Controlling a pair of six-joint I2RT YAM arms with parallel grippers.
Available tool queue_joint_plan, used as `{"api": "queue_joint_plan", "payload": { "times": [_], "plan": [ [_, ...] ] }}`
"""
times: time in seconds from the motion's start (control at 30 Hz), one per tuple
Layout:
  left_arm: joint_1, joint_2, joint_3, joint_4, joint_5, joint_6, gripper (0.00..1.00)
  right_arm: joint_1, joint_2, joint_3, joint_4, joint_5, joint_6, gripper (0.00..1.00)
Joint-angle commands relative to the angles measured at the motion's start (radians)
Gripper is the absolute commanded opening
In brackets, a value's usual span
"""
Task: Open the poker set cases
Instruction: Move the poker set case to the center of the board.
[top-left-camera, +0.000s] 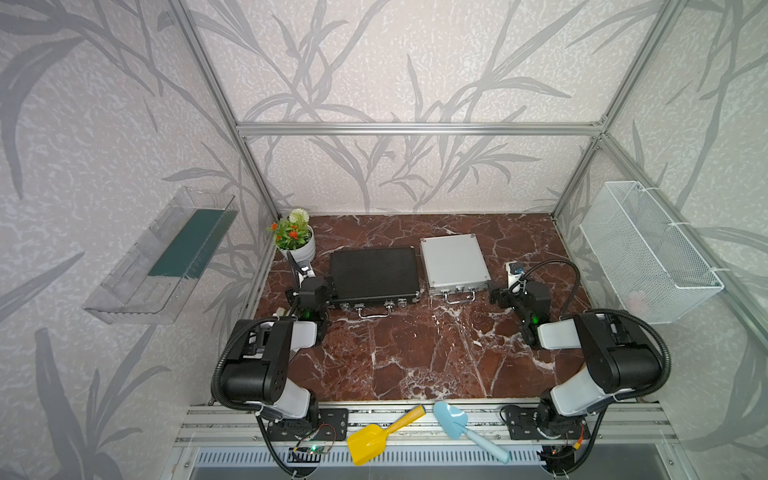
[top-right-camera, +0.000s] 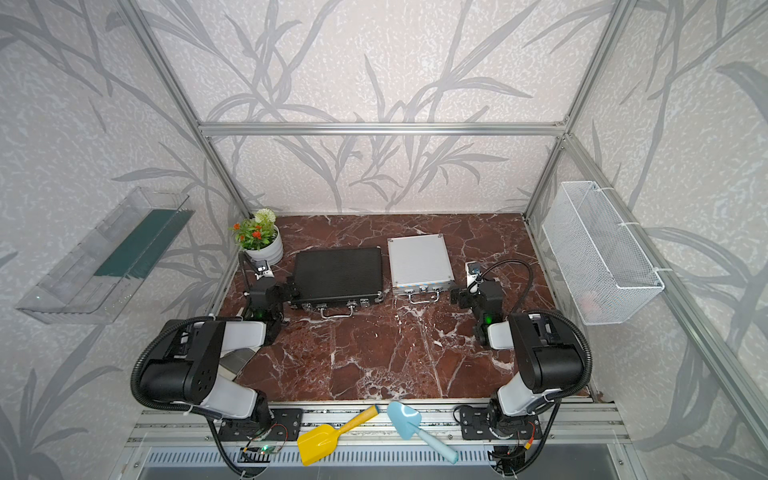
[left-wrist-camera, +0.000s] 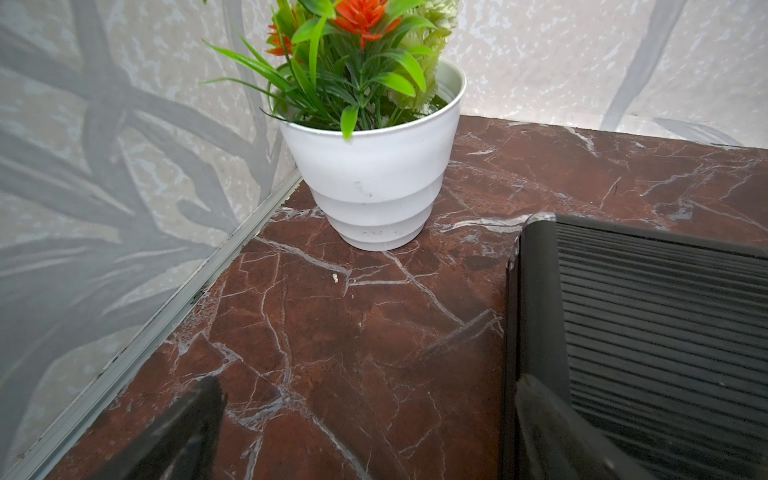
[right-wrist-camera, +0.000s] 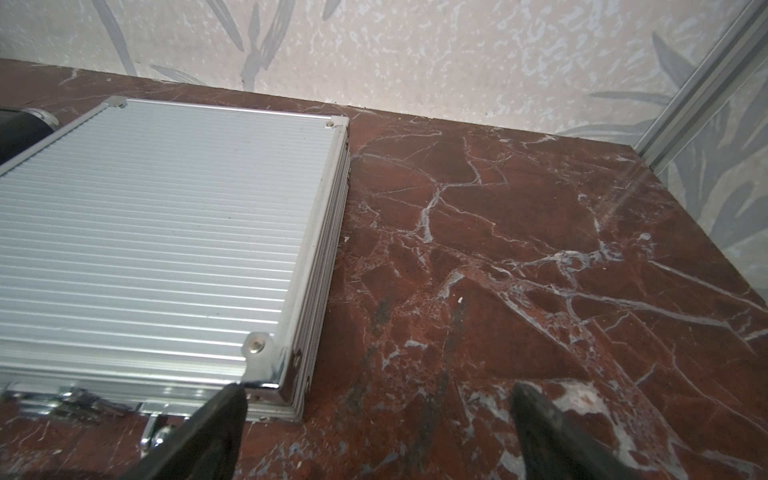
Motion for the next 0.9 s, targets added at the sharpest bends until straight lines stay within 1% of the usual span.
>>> {"api": "queue_joint_plan", "payload": {
  "times": [0.0, 0.1, 0.17, 0.2, 0.27, 0.3, 0.33, 0.37, 0.4, 0.47, 0.5, 0.53, 0.6, 0.63, 0.67, 0.7, 0.77, 0.8, 0.87],
  "plan": [
    [0.004, -0.003, -0.005, 0.017, 0.002, 0.007, 0.99, 0.003, -0.012, 0.014, 0.014, -0.002, -0.005, 0.99],
    [0.006, -0.003, -0.004, 0.013, 0.007, 0.005, 0.99, 0.002, -0.011, 0.016, 0.012, 0.011, 0.000, 0.99],
    [0.010, -0.011, 0.004, 0.000, 0.000, 0.000, 0.99, 0.001, -0.023, 0.012, 0.010, 0.081, 0.031, 0.99],
    [0.014, -0.034, 0.017, -0.059, 0.005, -0.010, 0.99, -0.005, -0.038, 0.007, 0.007, 0.110, 0.050, 0.99],
    [0.015, -0.048, 0.031, -0.073, 0.005, 0.001, 0.99, -0.025, -0.089, -0.007, -0.013, 0.110, 0.073, 0.99],
    [0.013, -0.068, 0.072, -0.145, -0.039, -0.003, 0.99, -0.030, -0.137, -0.005, -0.066, 0.117, 0.085, 0.99],
    [0.013, -0.106, 0.125, -0.280, -0.066, -0.022, 0.99, -0.038, -0.190, 0.008, -0.152, 0.123, 0.105, 0.99],
    [0.018, -0.148, 0.193, -0.446, -0.058, -0.040, 0.97, -0.052, -0.250, 0.035, -0.299, 0.125, 0.160, 0.99],
    [0.010, -0.181, 0.229, -0.509, -0.070, -0.036, 0.96, -0.066, -0.302, 0.058, -0.413, 0.115, 0.221, 1.00],
    [-0.007, -0.246, 0.262, -0.542, -0.049, -0.033, 0.96, -0.075, -0.371, 0.056, -0.509, 0.097, 0.287, 0.99],
    [-0.015, -0.281, 0.277, -0.562, -0.011, -0.041, 0.96, -0.074, -0.403, 0.044, -0.528, 0.078, 0.275, 0.99],
    [-0.024, -0.307, 0.288, -0.577, 0.003, -0.057, 0.96, -0.076, -0.436, 0.042, -0.562, 0.068, 0.279, 0.99],
    [-0.067, -0.354, 0.309, -0.615, 0.008, -0.083, 0.96, -0.088, -0.512, 0.061, -0.695, 0.051, 0.319, 0.99],
    [-0.090, -0.367, 0.317, -0.627, 0.002, -0.088, 0.97, -0.100, -0.541, 0.065, -0.735, 0.016, 0.349, 0.99],
    [-0.134, -0.378, 0.323, -0.632, -0.006, -0.085, 0.98, -0.113, -0.564, 0.064, -0.756, -0.042, 0.393, 0.99],
    [-0.181, -0.381, 0.329, -0.636, -0.026, -0.083, 0.98, -0.122, -0.576, 0.059, -0.763, -0.102, 0.430, 0.99],
    [-0.266, -0.365, 0.356, -0.653, -0.053, -0.066, 0.99, -0.123, -0.576, 0.047, -0.757, -0.169, 0.512, 0.99],
    [-0.311, -0.349, 0.377, -0.666, -0.080, -0.063, 0.99, -0.123, -0.564, 0.040, -0.742, -0.198, 0.546, 0.99],
    [-0.371, -0.310, 0.412, -0.676, -0.077, -0.080, 0.99, -0.123, -0.518, 0.030, -0.691, -0.248, 0.593, 1.00]
  ]
}}
